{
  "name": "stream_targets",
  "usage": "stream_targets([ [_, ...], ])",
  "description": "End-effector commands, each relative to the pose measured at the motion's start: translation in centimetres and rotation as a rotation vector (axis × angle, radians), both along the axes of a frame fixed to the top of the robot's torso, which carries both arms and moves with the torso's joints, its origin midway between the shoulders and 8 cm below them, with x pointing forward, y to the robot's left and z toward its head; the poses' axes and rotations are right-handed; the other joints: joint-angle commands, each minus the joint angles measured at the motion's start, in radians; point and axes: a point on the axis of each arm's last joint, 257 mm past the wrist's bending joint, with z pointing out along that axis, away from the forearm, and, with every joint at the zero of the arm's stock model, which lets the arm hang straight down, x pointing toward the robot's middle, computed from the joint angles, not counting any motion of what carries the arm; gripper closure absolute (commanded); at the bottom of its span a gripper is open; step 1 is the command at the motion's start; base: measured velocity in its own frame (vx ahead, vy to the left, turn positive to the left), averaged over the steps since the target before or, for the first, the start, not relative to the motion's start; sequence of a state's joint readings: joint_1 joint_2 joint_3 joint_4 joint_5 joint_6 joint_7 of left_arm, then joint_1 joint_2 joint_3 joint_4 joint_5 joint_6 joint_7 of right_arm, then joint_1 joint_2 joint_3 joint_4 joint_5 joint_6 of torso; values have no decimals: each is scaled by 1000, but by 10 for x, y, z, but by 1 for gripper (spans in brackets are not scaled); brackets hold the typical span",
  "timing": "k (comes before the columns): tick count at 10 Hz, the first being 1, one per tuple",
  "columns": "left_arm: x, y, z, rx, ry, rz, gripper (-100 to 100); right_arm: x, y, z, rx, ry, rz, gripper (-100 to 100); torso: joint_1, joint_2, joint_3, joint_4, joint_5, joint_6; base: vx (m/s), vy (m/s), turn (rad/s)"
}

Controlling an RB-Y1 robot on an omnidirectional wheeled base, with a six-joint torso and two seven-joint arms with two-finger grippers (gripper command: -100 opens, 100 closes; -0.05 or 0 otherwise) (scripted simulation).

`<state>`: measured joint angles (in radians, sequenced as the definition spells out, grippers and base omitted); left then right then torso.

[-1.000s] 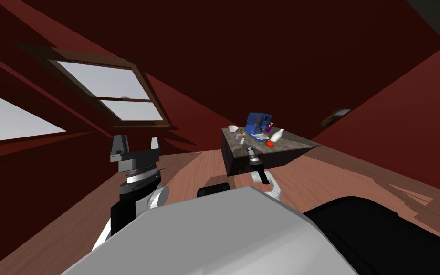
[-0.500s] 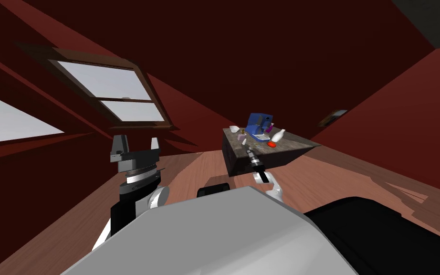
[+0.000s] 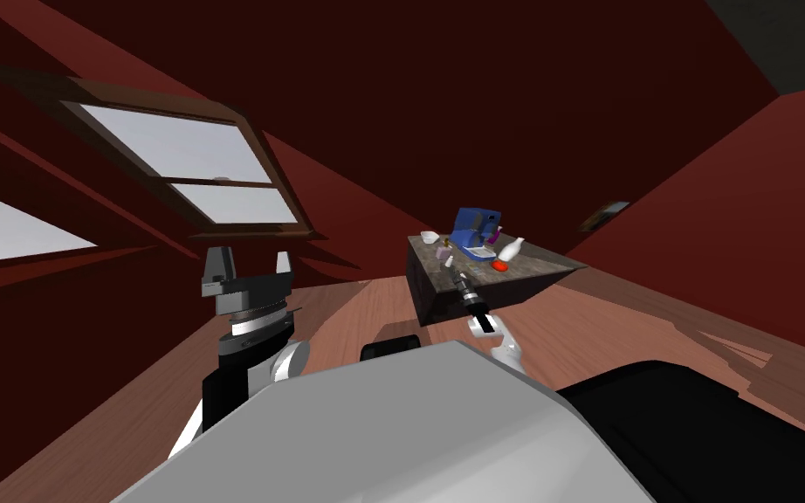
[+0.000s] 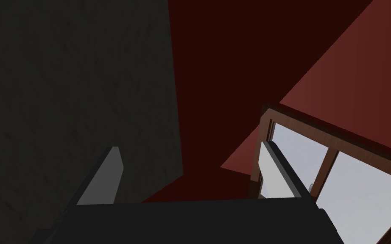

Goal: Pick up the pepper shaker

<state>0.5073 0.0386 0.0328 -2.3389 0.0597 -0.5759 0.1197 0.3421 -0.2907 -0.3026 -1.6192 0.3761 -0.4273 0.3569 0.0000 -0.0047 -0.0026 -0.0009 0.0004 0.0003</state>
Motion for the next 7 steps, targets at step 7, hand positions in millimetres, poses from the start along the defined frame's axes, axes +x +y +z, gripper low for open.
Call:
stream_targets([
  [7, 0, 0, 0, 0, 0, 0, 0, -14, -66, -62, -254, 211, -138, -100, -1, -2, -1, 0, 0, 0, 99, -1, -37],
])
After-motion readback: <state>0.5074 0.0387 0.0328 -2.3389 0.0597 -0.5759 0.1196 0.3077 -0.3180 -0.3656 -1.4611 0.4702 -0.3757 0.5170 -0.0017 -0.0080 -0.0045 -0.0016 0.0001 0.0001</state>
